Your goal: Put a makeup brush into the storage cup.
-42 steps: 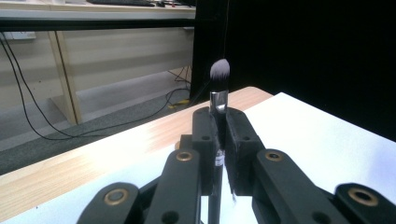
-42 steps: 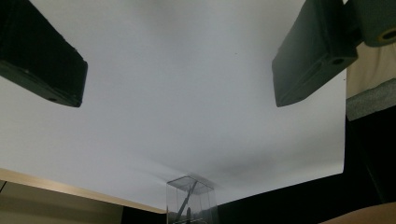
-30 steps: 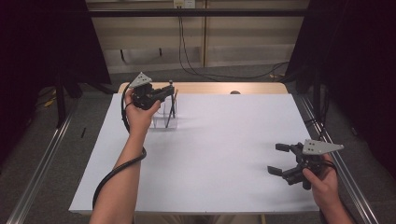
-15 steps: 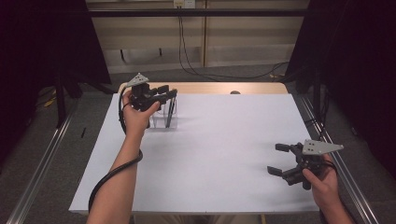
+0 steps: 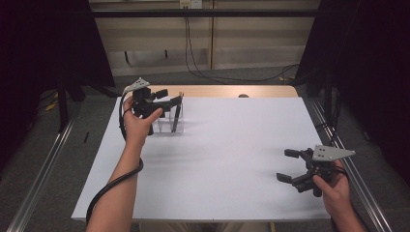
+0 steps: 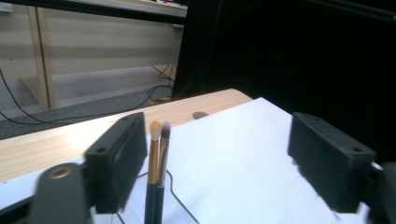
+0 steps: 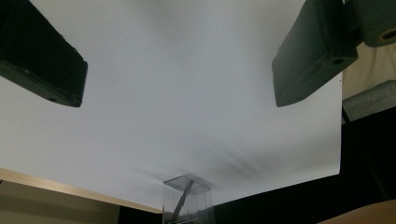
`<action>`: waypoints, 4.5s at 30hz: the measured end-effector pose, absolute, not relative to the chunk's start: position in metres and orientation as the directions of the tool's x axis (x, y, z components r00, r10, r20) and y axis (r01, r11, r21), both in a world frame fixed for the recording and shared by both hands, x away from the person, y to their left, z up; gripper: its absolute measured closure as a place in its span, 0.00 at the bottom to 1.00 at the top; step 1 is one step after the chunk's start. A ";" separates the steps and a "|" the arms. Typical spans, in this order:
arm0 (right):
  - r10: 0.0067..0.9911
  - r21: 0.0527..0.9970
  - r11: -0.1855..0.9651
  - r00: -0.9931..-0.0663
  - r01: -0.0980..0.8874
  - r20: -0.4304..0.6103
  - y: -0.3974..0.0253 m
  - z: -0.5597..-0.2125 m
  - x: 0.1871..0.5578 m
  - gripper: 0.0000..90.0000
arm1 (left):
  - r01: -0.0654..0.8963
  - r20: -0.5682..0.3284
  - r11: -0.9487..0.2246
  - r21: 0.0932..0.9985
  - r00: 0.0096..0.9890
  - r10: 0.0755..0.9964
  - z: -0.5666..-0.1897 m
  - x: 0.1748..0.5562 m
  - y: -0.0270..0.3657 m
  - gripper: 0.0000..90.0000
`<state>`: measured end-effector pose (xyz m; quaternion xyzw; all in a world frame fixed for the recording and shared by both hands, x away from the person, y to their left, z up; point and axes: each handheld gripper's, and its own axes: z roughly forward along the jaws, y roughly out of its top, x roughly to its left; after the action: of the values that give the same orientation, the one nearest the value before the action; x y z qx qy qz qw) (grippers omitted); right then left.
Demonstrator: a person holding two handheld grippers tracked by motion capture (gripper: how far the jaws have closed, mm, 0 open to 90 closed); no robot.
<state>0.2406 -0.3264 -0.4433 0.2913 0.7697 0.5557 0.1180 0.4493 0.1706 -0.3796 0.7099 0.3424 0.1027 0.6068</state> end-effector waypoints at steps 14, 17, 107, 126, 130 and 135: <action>0.577 0.924 0.216 -0.805 0.317 0.141 -0.325 -0.443 0.240 0.03 | 0.356 -0.257 -0.050 0.933 0.758 0.600 -0.380 0.440 0.175 0.04; 0.576 0.923 0.218 -0.805 0.318 0.141 -0.325 -0.443 0.239 0.03 | 0.360 -0.267 -0.043 0.932 0.760 0.593 -0.381 0.437 0.176 0.03; 0.576 0.930 0.204 -0.806 0.304 0.138 -0.325 -0.441 0.238 0.03 | 0.290 -0.213 -0.084 0.953 0.845 0.491 -0.426 0.337 0.228 0.01; 0.579 0.931 0.205 -0.804 0.303 0.134 -0.326 -0.440 0.238 0.03 | 0.288 -0.199 -0.111 0.951 0.845 0.496 -0.427 0.322 0.239 0.01; 0.581 0.931 0.202 -0.803 0.303 0.135 -0.326 -0.440 0.238 0.03 | 0.289 -0.199 -0.111 0.951 0.845 0.496 -0.428 0.320 0.242 0.01; 0.583 0.932 0.201 -0.801 0.303 0.134 -0.327 -0.440 0.238 0.03 | 0.290 -0.197 -0.116 0.950 0.845 0.498 -0.429 0.316 0.244 0.01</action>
<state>0.2380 -0.3271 -0.4401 0.2894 0.7649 0.5618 0.1248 0.3165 0.2440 -0.4288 0.7420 0.2653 0.0851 0.6097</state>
